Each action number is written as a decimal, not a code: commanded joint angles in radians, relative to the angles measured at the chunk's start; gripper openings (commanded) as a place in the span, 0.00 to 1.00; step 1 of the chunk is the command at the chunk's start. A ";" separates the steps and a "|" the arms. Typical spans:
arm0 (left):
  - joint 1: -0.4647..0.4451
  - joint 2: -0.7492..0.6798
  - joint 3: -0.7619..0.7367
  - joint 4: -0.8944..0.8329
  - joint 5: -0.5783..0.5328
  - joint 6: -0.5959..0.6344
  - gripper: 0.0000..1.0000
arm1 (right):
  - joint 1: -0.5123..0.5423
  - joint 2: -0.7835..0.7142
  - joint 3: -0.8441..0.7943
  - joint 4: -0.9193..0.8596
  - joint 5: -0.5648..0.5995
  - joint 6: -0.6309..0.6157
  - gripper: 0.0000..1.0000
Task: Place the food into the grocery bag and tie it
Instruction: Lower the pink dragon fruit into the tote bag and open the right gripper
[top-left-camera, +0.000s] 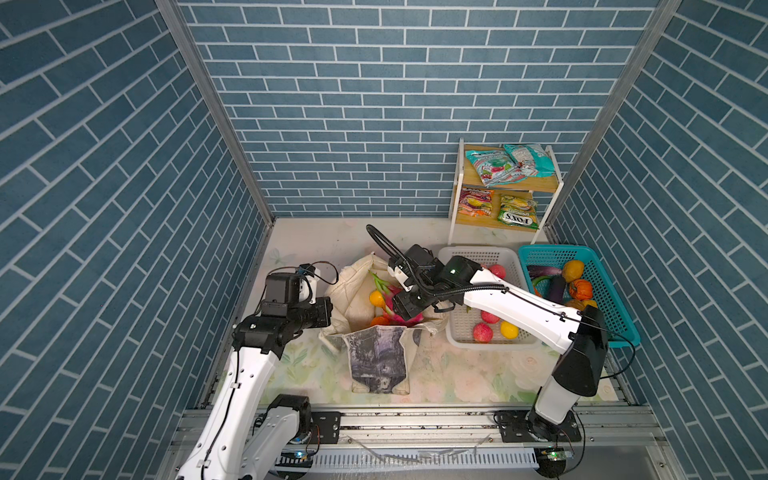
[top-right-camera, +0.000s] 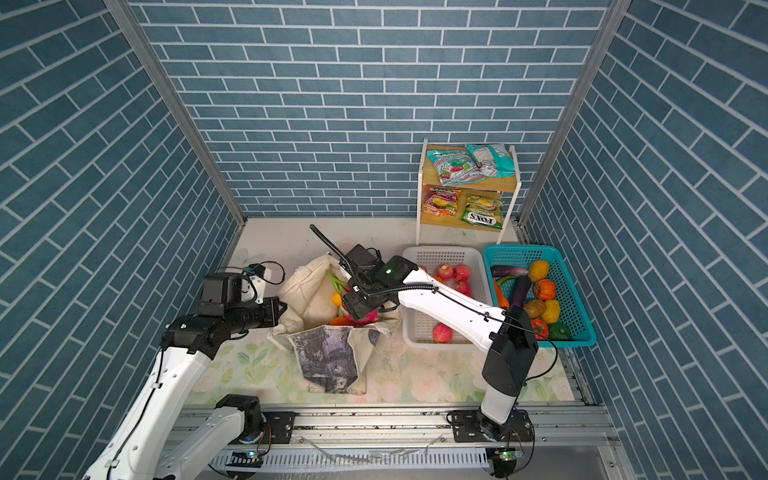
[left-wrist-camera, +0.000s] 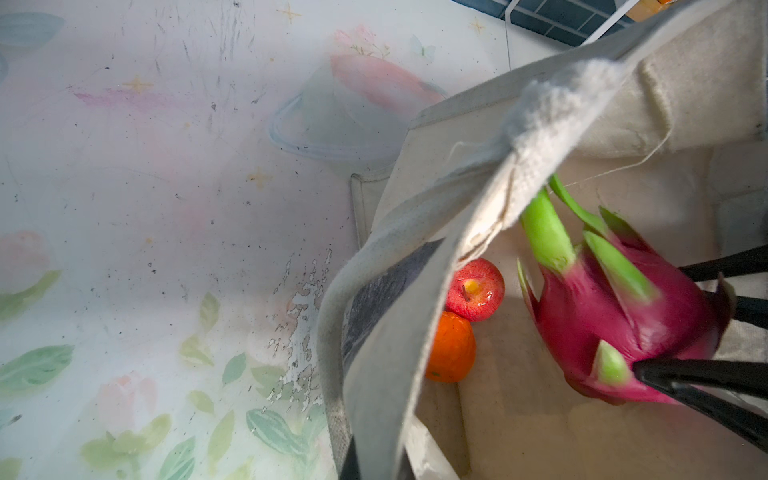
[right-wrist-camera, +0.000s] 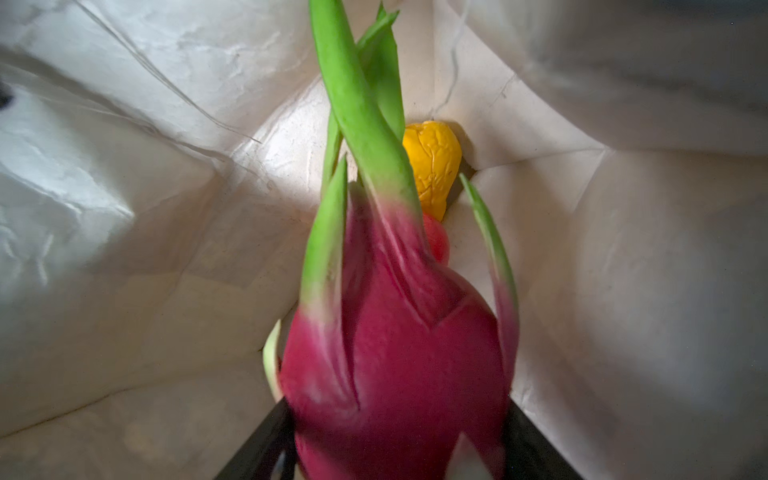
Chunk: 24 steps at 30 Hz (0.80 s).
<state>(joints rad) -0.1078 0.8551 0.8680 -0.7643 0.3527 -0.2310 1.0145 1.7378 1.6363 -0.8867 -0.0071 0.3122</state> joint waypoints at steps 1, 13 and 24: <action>0.007 -0.017 -0.015 0.016 -0.002 0.009 0.00 | 0.006 0.033 0.032 -0.026 -0.008 -0.021 0.59; 0.007 -0.020 -0.015 0.016 -0.001 0.009 0.00 | 0.019 0.081 0.076 -0.029 -0.037 -0.023 0.75; 0.007 -0.018 -0.015 0.016 0.000 0.009 0.00 | 0.020 0.005 0.120 -0.037 0.024 -0.041 0.99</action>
<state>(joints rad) -0.1078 0.8497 0.8680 -0.7643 0.3531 -0.2310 1.0294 1.8034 1.7180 -0.9070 -0.0174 0.2970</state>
